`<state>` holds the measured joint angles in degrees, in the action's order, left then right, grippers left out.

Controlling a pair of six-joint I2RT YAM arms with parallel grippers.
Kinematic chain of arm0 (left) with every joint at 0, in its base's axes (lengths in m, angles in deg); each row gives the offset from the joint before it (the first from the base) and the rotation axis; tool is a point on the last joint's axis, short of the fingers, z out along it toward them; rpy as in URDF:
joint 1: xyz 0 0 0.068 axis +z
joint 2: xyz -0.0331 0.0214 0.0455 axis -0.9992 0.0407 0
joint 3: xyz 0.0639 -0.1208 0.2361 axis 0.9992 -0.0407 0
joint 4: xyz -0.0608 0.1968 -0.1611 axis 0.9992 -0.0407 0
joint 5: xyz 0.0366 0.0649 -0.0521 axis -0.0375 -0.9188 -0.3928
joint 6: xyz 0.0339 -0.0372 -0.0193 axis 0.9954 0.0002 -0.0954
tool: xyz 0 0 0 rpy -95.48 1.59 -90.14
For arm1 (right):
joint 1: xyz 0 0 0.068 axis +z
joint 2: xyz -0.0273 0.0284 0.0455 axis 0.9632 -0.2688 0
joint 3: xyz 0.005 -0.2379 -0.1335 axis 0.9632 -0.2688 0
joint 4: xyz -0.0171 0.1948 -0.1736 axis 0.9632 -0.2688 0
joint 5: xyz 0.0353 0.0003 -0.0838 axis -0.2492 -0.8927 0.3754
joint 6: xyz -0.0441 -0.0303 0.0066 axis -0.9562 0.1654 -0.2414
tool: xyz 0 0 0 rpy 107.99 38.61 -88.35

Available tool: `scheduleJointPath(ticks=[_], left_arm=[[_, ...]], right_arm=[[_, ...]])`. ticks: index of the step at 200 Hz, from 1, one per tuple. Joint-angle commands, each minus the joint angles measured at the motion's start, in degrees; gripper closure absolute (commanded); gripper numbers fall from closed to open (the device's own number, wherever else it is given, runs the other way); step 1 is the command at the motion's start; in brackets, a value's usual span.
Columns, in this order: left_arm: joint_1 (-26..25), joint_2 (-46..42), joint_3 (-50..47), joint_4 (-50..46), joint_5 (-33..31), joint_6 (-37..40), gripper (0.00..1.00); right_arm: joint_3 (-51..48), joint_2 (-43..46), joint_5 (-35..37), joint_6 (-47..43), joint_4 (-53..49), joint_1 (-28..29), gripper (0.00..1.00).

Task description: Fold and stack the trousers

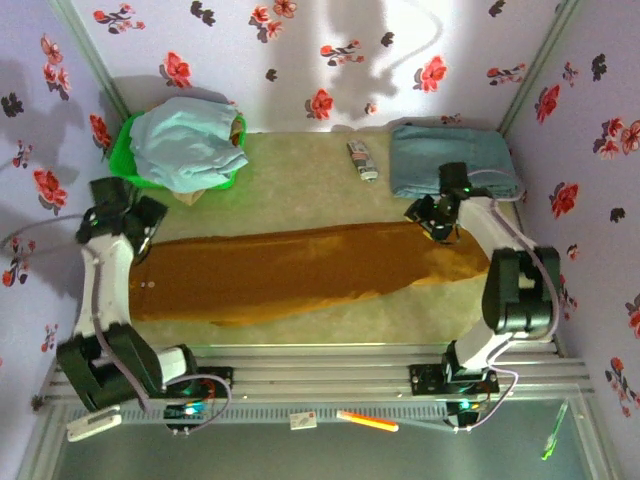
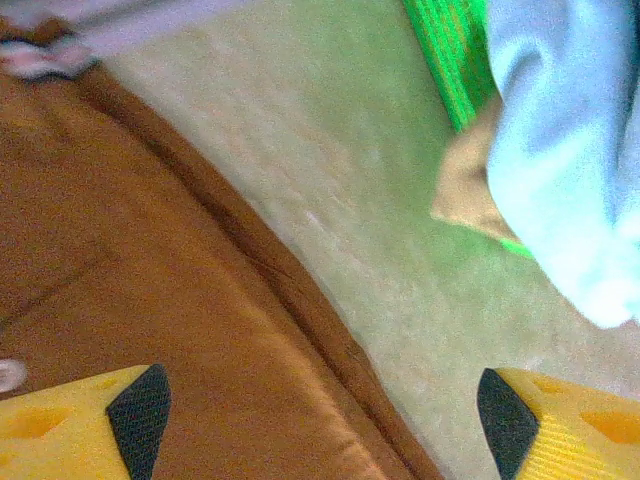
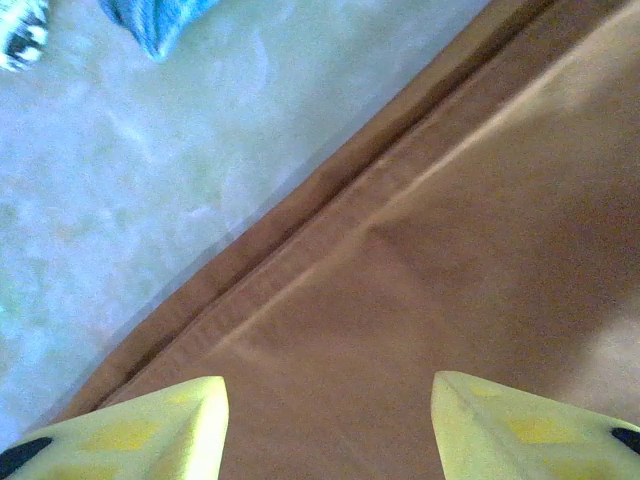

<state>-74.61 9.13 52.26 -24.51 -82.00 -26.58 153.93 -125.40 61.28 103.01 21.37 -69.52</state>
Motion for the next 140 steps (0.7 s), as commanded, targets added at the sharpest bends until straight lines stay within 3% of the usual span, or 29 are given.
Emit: scheduleJointPath(ticks=[1, 39, 79, 111, 140], left_arm=[[-5.3, 4.04, 1.54, 1.52, -2.97, 3.59, 0.19], [-13.49, 9.92, -1.08, 2.38, -5.05, 10.63, 0.25], [-26.84, 17.11, 3.78, -1.57, -10.93, 17.08, 0.27], [-33.44, 20.17, 6.61, -4.33, -15.11, 21.85, 0.27], [-36.46, 23.47, 8.03, -3.75, -11.7, 24.36, 0.28]], right_arm=[[4.78, -5.03, 3.21, 0.17, -0.34, 3.01, 0.44], [13.6, -14.33, 15.73, -11.18, -10.94, 7.52, 0.46], [17.85, -19.08, 12.27, -11.05, -10.65, 9.25, 0.42], [20.62, -22.28, 14.23, -11.73, -11.84, 10.4, 0.43], [21.24, -25.02, 14.32, -11.77, -11.8, 10.74, 0.56]])
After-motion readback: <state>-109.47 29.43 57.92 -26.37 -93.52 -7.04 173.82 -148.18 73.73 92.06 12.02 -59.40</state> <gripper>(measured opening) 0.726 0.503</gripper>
